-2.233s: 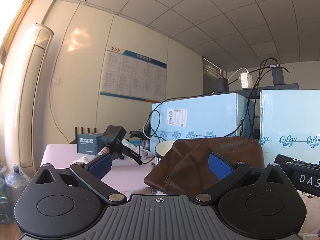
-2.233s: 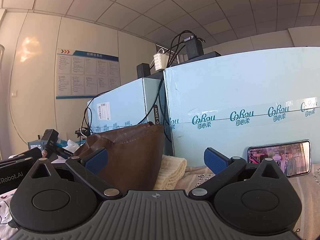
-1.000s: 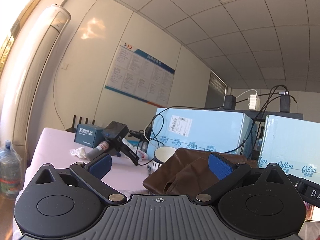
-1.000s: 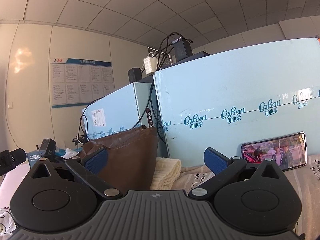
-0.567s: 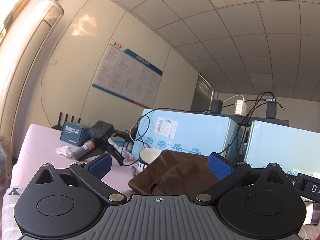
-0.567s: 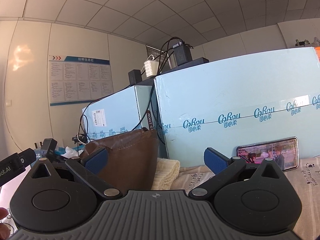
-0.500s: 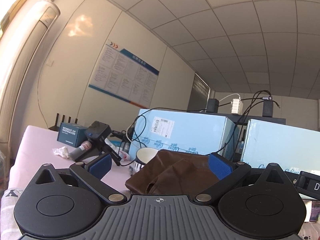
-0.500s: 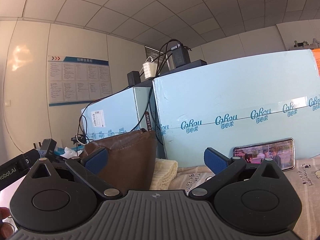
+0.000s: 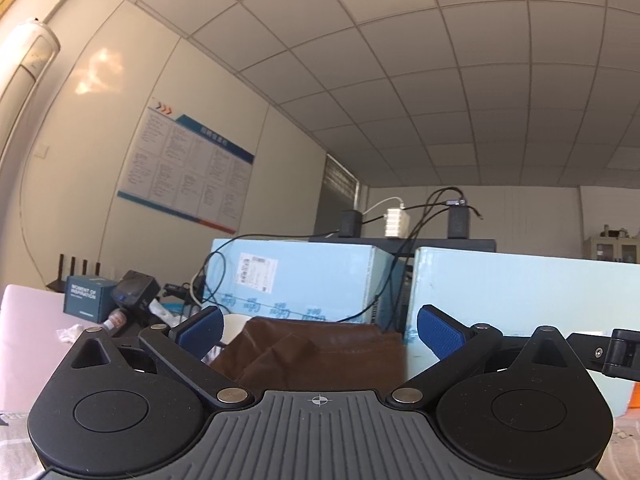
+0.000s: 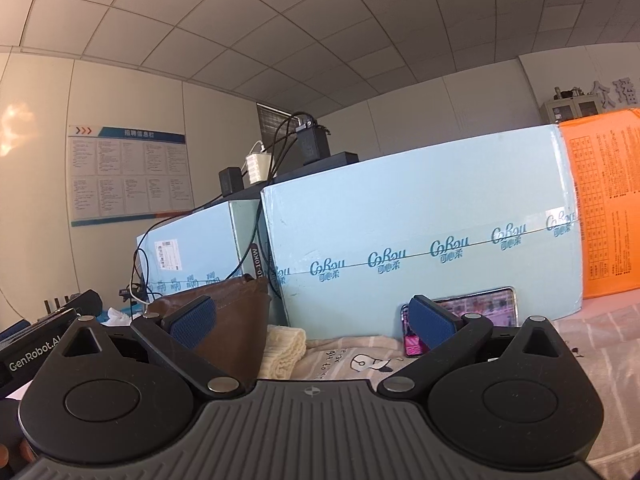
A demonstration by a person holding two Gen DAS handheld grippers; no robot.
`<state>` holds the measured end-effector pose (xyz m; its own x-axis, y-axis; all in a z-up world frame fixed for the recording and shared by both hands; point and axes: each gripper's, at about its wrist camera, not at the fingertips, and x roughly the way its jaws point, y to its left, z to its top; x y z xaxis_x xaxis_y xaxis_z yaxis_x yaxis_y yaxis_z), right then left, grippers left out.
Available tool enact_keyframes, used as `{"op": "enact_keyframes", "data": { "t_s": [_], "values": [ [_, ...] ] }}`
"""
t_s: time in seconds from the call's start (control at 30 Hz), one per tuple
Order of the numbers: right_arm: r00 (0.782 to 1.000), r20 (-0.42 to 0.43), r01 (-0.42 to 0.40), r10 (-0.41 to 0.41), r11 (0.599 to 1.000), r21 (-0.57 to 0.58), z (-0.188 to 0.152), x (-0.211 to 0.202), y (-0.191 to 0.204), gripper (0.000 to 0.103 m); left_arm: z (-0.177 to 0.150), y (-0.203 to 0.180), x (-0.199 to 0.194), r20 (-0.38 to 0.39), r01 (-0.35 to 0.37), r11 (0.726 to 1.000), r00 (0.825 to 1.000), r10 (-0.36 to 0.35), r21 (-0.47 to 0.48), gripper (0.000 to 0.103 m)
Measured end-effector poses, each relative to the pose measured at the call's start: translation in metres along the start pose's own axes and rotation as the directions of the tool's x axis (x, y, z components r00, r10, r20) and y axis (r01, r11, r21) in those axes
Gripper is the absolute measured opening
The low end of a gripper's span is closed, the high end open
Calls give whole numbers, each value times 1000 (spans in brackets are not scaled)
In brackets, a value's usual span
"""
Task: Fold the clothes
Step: 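Move both tools toward the folded pink knit sweater on the bed, then grasp the pink knit sweater with the right tool and lift it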
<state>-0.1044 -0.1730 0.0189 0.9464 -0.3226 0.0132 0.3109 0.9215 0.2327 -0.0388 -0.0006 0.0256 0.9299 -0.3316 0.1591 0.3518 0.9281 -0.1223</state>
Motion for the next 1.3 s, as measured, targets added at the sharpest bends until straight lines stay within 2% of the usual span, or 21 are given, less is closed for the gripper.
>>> {"op": "enact_keyframes", "data": {
  "t_s": [0.17, 0.33, 0.43, 0.57, 0.67, 0.73, 0.9, 1.0, 1.1, 1.2, 1.23, 1.3],
  "values": [
    [997, 48, 56, -54, 998, -26, 6, -34, -17, 103, 4, -22, -6, -42, 113, 993, 993, -112, 18, 103],
    [990, 59, 132, -130, 991, -17, 10, -59, -39, 103, 2, -42, -10, -91, 225, 974, 970, -224, 10, 103],
    [979, 62, 193, -193, 981, 6, 13, -73, -58, 103, 1, -58, -11, -121, 302, 953, 947, -298, 11, 103],
    [950, 64, 304, -305, 952, 26, 19, -90, -90, 103, 2, -92, -10, -146, 427, 904, 896, -420, 16, 103],
    [917, 61, 394, -395, 919, 33, 25, -101, -119, 103, 3, -122, -8, -152, 518, 855, 847, -509, 29, 103],
    [887, 51, 458, -459, 888, 29, 30, -106, -143, 103, 2, -144, -4, -169, 580, 815, 806, -568, 25, 103],
    [790, 7, 613, -613, 790, -3, 41, -112, -206, 103, -3, -193, 16, -235, 718, 690, 658, -716, -93, 103],
    [718, -17, 695, -696, 718, -25, 48, -116, -245, 103, -8, -222, 23, -267, 760, 626, 575, -773, -176, 103],
    [637, -38, 769, -770, 638, -51, 55, -119, -283, 103, -19, -252, 30, -304, 783, 568, 493, -815, -253, 103],
    [550, -61, 829, -833, 554, -79, 62, -122, -321, 102, -32, -281, 34, -356, 788, 542, 437, -826, -293, 103],
    [541, -98, 830, -835, 549, -94, 61, -117, -330, 101, -36, -289, 35, -369, 788, 538, 424, -827, -301, 103],
    [533, -160, 830, -831, 550, -94, 60, -113, -347, 100, -43, -303, 38, -386, 787, 535, 411, -826, -307, 103]
  ]
}}
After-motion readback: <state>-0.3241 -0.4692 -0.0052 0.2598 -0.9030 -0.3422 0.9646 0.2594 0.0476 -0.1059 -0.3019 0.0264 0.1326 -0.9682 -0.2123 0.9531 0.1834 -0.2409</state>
